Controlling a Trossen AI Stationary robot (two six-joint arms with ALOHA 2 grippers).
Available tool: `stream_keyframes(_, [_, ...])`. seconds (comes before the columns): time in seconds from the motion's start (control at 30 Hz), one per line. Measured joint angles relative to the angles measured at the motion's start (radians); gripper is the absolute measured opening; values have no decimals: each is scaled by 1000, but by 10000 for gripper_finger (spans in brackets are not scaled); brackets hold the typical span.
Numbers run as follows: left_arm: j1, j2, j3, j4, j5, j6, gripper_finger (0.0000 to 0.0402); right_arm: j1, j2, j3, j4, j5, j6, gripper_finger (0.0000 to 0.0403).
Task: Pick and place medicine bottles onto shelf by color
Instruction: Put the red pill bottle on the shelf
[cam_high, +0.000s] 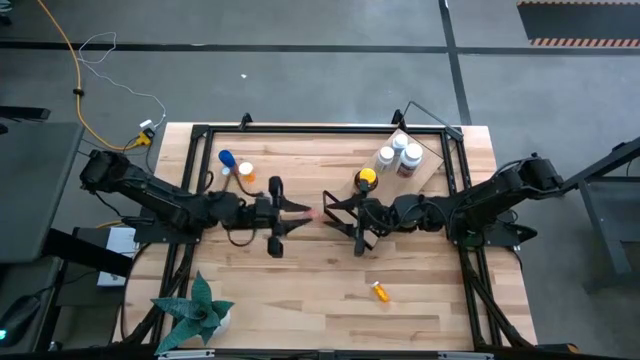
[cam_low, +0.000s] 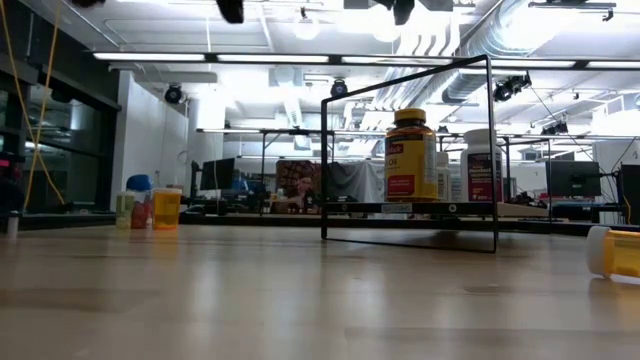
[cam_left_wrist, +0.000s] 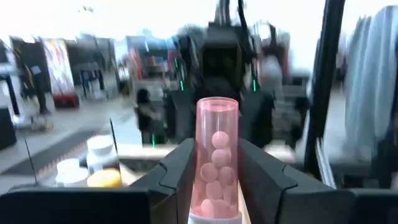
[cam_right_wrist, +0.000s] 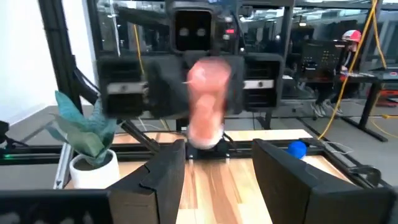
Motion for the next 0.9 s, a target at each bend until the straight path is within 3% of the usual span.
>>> stream_keyframes(0.13, [16,0,-81,195,1,-23,101,-6,28,0,102,0,0,177])
stream_keyframes(0.47, [22,12,-88,217,53,-86,101,-62,181,0,440,1,63,177])
stream_keyframes(0.9, [31,70,-87,286,43,-131,101,-77,207,0,505,-81,107,177])
